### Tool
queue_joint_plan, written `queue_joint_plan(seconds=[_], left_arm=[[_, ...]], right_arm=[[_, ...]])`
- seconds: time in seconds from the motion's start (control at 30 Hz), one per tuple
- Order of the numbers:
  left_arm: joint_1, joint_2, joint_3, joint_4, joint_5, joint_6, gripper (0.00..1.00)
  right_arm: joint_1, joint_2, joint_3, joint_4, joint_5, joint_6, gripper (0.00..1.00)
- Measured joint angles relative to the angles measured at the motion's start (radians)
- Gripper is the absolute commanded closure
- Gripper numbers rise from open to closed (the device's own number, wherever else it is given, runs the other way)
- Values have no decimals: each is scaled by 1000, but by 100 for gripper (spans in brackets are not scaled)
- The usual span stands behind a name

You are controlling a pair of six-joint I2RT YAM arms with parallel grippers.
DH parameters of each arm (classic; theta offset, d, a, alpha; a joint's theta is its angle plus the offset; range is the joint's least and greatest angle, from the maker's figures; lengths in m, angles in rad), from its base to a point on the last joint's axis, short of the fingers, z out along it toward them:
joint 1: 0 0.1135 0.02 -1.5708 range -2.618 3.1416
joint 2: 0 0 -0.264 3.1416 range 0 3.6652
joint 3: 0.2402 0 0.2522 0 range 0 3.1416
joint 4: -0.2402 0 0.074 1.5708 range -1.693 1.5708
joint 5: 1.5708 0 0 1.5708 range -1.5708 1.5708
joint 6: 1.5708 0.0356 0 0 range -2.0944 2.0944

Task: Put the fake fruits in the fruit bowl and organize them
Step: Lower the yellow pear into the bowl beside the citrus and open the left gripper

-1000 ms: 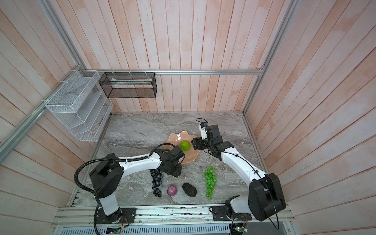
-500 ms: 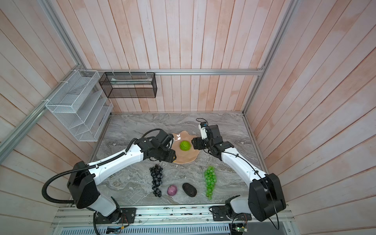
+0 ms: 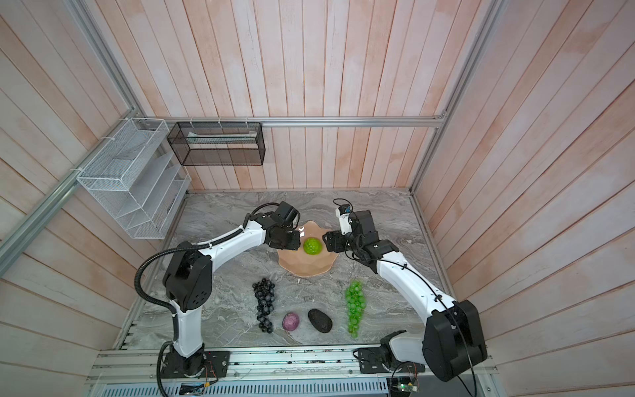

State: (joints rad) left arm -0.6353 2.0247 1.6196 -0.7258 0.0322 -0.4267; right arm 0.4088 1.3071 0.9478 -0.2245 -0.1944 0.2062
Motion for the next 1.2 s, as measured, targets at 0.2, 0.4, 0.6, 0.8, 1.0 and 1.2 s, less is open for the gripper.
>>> queue_joint_plan(seconds=[0.2, 0.4, 0.6, 0.8, 1.0, 1.2], left_arm=[[7, 70, 53, 15, -6, -4, 63], [4, 90, 70, 26, -8, -16, 59], [-1, 101, 74, 36, -12, -32, 37], [-14, 101, 74, 46, -14, -39, 23], [-19, 100, 74, 45, -24, -39, 23], [-18, 55, 67, 33, -45, -38, 24]], right_arm=[[0, -6, -1, 0, -13, -2, 19], [0, -6, -3, -2, -14, -14, 19], [0, -6, -4, -5, -14, -24, 19], [0, -6, -6, -8, -14, -27, 18], [0, -17, -6, -16, -14, -27, 18], [0, -34, -6, -30, -15, -27, 19]])
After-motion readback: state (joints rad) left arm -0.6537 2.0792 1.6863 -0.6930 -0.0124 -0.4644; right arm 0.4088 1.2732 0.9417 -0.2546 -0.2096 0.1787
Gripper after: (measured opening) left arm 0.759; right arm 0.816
